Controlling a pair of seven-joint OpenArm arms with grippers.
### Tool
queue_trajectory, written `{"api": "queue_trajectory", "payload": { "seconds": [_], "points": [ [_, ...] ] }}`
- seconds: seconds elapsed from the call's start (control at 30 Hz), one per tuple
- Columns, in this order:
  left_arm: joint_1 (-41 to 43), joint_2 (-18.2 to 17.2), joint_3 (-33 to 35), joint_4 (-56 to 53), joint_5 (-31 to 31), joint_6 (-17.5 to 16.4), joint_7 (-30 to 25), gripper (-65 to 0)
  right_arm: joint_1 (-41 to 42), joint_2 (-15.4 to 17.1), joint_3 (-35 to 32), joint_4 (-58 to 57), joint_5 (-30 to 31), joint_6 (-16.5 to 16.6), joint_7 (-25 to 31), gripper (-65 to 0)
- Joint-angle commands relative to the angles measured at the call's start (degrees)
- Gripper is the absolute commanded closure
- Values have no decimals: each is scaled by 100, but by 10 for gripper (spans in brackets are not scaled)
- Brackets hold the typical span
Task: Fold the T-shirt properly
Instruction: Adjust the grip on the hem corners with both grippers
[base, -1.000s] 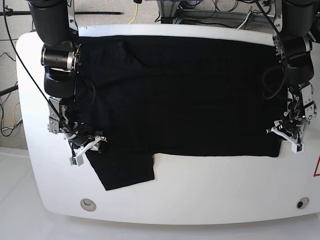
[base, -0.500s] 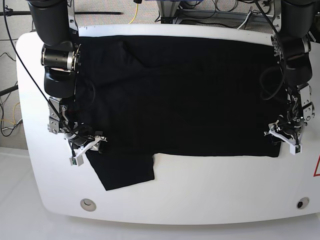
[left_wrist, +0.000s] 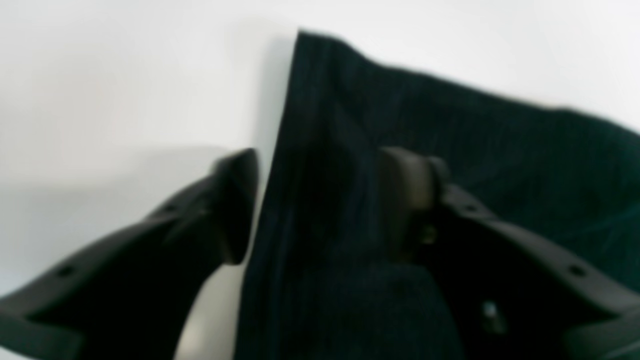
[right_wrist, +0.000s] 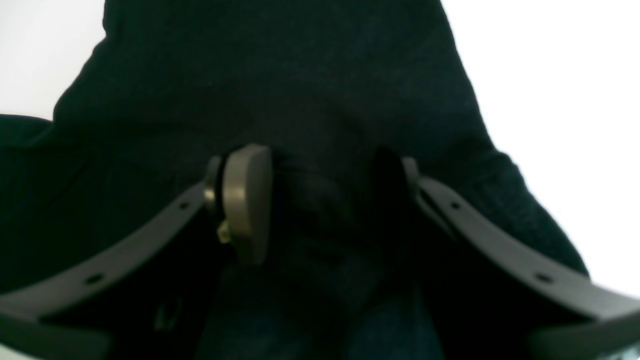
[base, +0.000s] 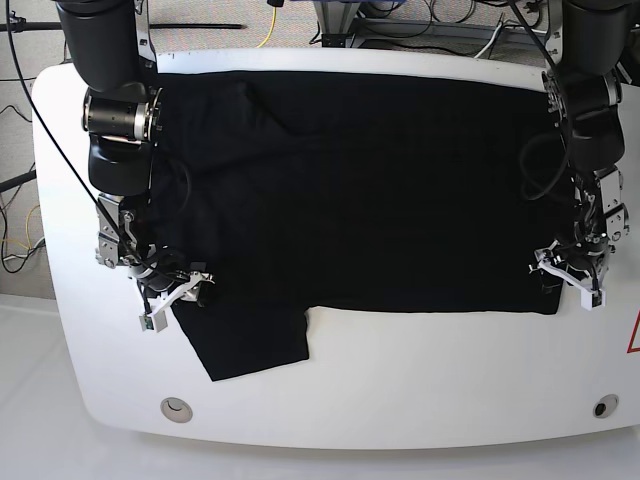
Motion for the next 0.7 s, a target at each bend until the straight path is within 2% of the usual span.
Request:
{"api": "queue_trajectory", "payload": {
  "seconds": [0.0,0.13,0.27,0.53,0.67],
  "points": [
    [-146,-129,-11,69,-42,-44,-119,-391,130,41,1,51,-24,18,-11,-319],
    [-128,-147,-7,64,-22,-50,-82,-393,126,40,2,56,-31,15,-21,-319],
    [-118,-211,-13,18,-35,-78,-50,-368,139,29,-8,54,-37,25,-19,-318],
    [-68,-269,-19,40,-44,-68,92,-233,128,26,-2,71,-27,18,-20,-319],
    [-86,-350,-5,46,-50,-121,-63,-243,125,46,8,73,-26,29,-24,-319]
  ]
}}
